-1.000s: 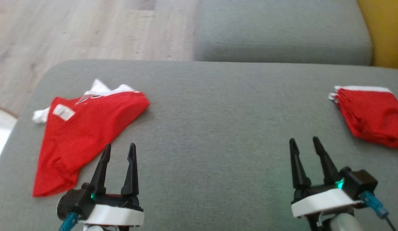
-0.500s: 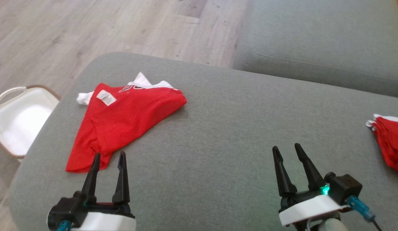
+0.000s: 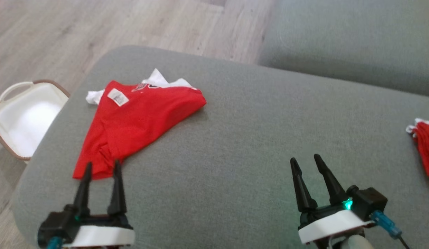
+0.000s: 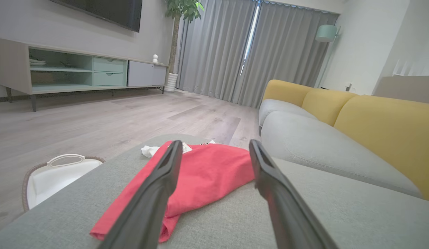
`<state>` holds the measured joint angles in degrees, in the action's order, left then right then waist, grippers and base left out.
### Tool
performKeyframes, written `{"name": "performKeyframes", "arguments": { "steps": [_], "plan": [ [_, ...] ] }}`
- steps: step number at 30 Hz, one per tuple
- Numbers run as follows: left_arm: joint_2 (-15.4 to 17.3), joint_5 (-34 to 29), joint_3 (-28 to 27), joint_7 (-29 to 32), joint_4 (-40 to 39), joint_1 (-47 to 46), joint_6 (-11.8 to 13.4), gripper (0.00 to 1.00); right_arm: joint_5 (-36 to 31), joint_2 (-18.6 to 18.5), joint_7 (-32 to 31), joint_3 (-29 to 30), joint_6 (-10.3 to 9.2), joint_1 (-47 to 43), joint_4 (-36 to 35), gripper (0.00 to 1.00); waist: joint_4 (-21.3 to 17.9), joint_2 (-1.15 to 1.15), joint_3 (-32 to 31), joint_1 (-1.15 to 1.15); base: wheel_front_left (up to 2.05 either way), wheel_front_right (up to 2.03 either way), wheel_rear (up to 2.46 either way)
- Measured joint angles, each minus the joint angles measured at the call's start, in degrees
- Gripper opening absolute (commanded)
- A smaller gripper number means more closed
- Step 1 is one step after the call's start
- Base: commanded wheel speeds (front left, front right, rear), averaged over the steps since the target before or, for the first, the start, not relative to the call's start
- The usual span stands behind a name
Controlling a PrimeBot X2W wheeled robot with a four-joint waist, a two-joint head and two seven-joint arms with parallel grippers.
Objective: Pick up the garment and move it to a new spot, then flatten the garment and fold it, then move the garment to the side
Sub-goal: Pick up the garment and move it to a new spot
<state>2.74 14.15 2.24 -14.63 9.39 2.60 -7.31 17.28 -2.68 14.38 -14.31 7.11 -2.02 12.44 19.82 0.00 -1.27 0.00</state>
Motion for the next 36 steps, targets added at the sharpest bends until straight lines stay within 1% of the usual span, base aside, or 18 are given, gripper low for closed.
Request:
{"name": "performKeyframes", "arguments": {
  "steps": [3,5,6,7,10,14,17,22,24,28,29,30,31,32,36],
  "plan": [
    [0.25,-0.02,-2.14,0.0,-0.03,-1.76,-0.03,1.0,-1.19,0.0,0.0,0.99,0.0,0.39,-0.66,1.0,-0.68,0.0,2.11,0.0,0.0,0.0,0.0],
    [1.36,-0.02,-3.03,0.0,0.67,-4.81,-0.22,1.0,-2.27,-0.01,0.0,1.89,0.0,1.16,-0.88,1.0,-1.21,0.0,3.77,0.01,0.0,0.0,0.0],
    [1.36,-0.02,-3.03,0.0,0.67,-4.81,-0.22,1.0,-2.27,-0.01,0.0,1.89,0.0,1.16,-0.88,1.0,-1.21,0.0,3.77,0.01,0.0,0.0,0.0],
    [2.23,0.02,-3.65,-0.01,2.1,-6.69,-0.26,1.0,-2.87,-0.01,0.0,2.19,0.0,1.85,-0.98,1.0,-1.49,0.0,4.64,0.01,0.0,0.0,0.0],
    [5.9,1.12,-4.75,-0.01,6.8,-12.61,-0.26,1.0,-4.24,-0.01,0.0,3.66,0.0,4.11,-1.97,1.0,-2.41,0.0,7.36,0.01,0.0,0.0,0.0],
    [12.7,3.74,-3.19,0.88,14.83,-20.12,-0.25,1.0,-5.14,-0.03,0.0,5.26,0.0,6.64,-3.09,1.0,-3.72,0.0,10.89,0.02,0.0,0.0,0.0],
    [17.03,6.58,2.63,3.5,20.08,-25.49,-0.26,1.0,-5.83,-0.05,0.0,5.94,0.0,7.5,-3.83,1.0,-4.51,0.0,13.39,0.02,0.0,0.0,0.0],
    [22.28,12.78,13.92,8.45,26.21,-32.81,-0.27,1.0,-6.86,-0.05,0.0,6.1,0.0,8.72,-4.8,1.0,-5.48,0.0,16.89,0.02,0.0,0.0,0.0],
    [24.08,16.44,18.72,11.37,27.93,-34.62,-0.27,1.0,-6.97,-0.07,0.0,6.22,0.0,9.55,-5.31,1.0,-5.86,0.0,18.03,0.02,0.0,0.0,0.0],
    [26.26,23.95,26.72,18.48,30.92,-36.55,-0.27,1.0,-7.43,-0.09,0.0,6.33,0.0,10.42,-6.06,1.0,-6.6,0.0,19.63,0.02,0.0,0.0,0.0],
    [26.88,25.55,28.54,19.56,31.12,-36.65,-0.27,1.0,-7.56,-0.09,0.0,6.34,0.0,10.56,-6.11,1.0,-6.81,0.0,19.92,0.02,0.0,0.0,0.0],
    [27.99,28.56,31.34,20.37,31.4,-36.81,-0.27,1.0,-7.78,-0.09,0.0,6.43,0.0,10.82,-6.26,1.0,-7.21,0.0,20.34,0.01,0.0,0.0,0.0],
    [28.56,29.94,32.72,20.4,31.34,-37.02,-0.27,0.45,-7.78,-0.09,0.0,6.61,0.0,10.83,-6.33,1.0,-7.39,0.0,20.5,0.01,0.0,0.0,0.0],
    [29.09,31.14,33.79,20.07,31.3,-37.4,-0.27,0.0,-7.78,-0.09,0.0,6.83,0.0,10.82,-6.34,1.0,-7.53,0.0,20.62,0.01,0.0,0.0,0.0],
    [30.84,35.26,36.86,16.04,30.34,-39.38,-0.27,0.0,-7.78,-0.1,0.0,7.25,0.0,10.82,-6.27,1.0,-8.0,0.0,20.39,0.01,0.0,0.0,0.0]
  ]
}}
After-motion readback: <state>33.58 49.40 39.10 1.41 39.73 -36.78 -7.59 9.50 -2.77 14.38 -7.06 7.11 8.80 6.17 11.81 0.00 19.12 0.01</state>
